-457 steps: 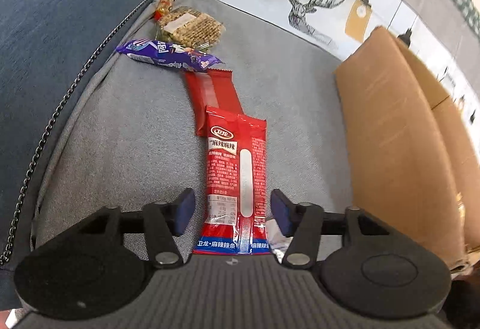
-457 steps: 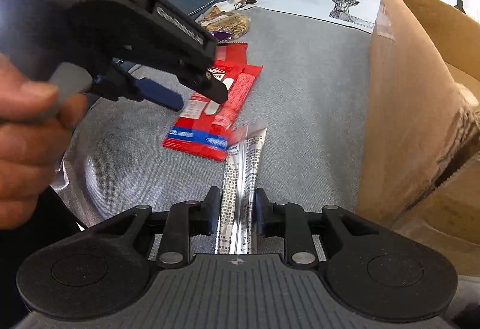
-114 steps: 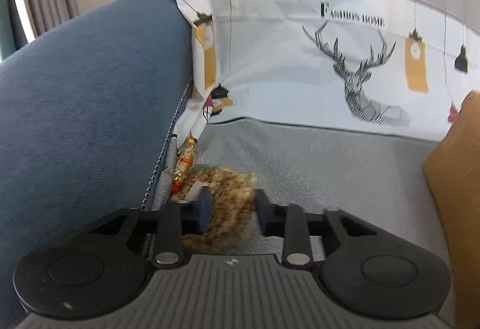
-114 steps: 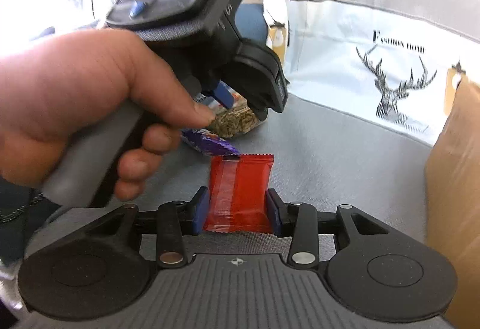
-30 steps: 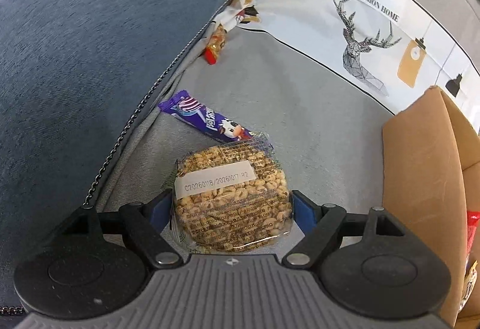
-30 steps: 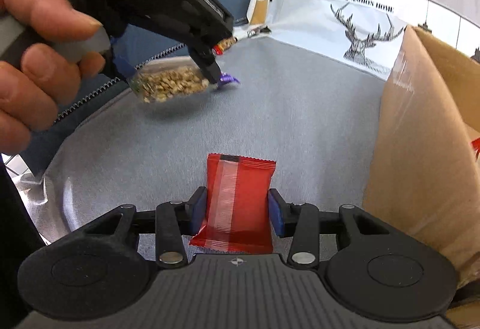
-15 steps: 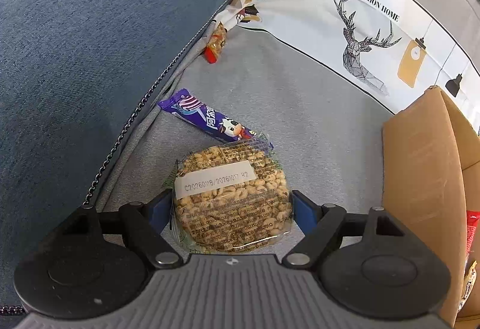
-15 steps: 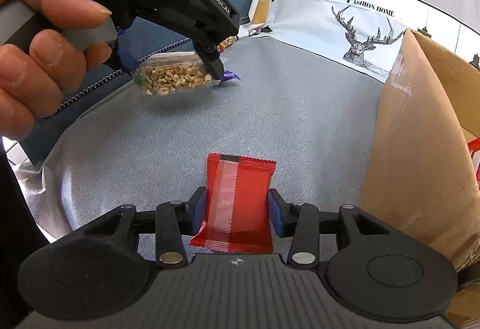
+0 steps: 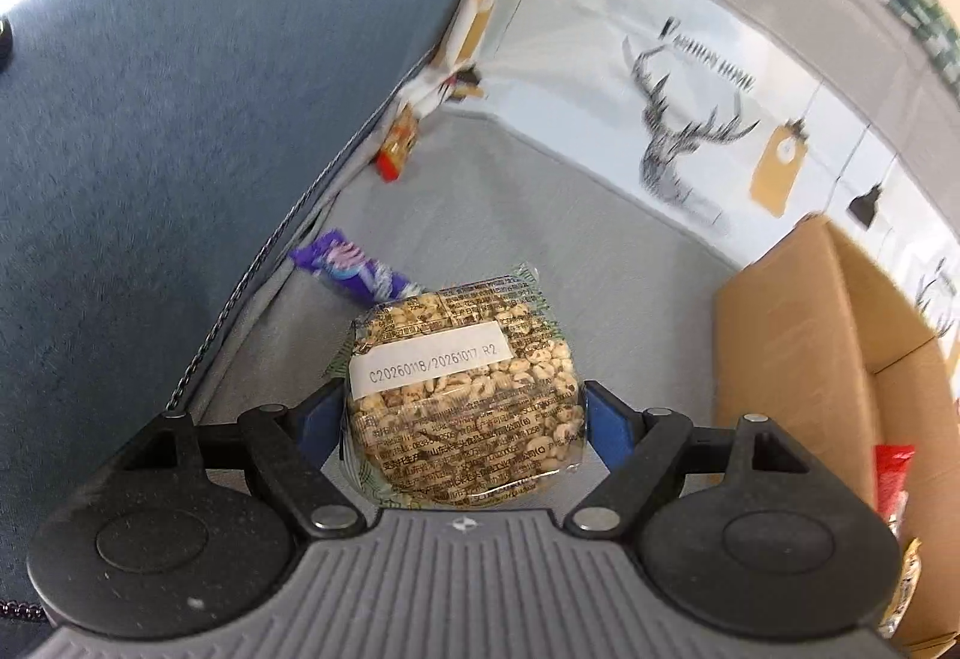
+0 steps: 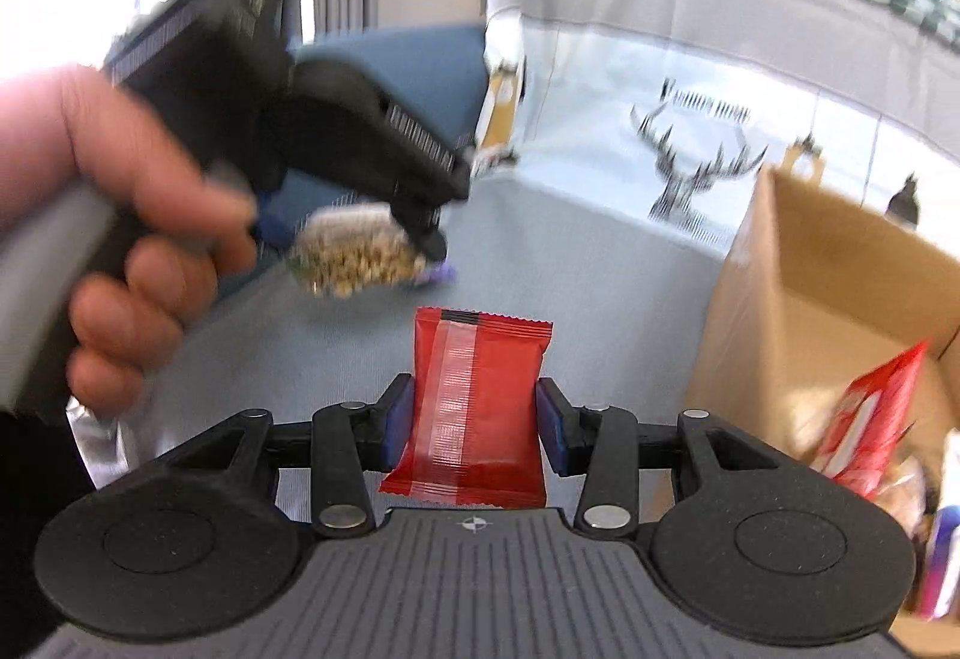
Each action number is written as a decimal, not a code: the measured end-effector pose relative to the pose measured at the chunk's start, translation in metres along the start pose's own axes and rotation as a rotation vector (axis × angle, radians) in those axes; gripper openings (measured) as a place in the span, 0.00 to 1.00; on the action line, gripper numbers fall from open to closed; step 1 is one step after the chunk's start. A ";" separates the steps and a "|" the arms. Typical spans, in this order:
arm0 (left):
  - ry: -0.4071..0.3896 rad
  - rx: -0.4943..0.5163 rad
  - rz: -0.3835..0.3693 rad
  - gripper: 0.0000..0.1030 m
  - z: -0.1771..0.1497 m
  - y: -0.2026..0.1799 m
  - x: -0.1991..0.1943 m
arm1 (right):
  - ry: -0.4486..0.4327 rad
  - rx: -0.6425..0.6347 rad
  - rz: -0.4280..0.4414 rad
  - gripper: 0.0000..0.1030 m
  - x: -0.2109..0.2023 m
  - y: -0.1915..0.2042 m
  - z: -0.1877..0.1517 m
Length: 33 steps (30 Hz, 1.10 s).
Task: Organize snacks
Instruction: 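Lift and carry the red bar and cracker cake with both grippers over the box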
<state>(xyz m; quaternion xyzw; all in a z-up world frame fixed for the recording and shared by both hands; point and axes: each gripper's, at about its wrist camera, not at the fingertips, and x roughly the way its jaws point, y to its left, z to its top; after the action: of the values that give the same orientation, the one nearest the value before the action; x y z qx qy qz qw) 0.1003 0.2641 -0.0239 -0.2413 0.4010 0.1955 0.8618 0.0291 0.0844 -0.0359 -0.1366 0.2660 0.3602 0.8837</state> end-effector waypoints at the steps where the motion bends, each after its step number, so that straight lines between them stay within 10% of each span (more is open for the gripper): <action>1: -0.018 0.008 -0.006 0.82 -0.001 -0.003 -0.003 | -0.021 0.000 -0.006 0.43 -0.007 -0.002 0.004; 13: -0.207 0.070 -0.104 0.82 -0.005 -0.043 -0.039 | -0.247 0.091 -0.152 0.43 -0.096 -0.108 0.071; 19: -0.286 0.111 -0.148 0.82 -0.006 -0.066 -0.051 | -0.287 0.249 -0.362 0.43 -0.099 -0.175 0.035; 33: -0.381 0.286 -0.258 0.82 -0.037 -0.145 -0.062 | -0.265 0.323 -0.419 0.43 -0.106 -0.221 0.014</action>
<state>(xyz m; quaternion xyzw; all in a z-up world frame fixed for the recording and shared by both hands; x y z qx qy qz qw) 0.1181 0.1166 0.0415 -0.1250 0.2211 0.0670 0.9649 0.1277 -0.1253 0.0466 0.0018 0.1682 0.1375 0.9761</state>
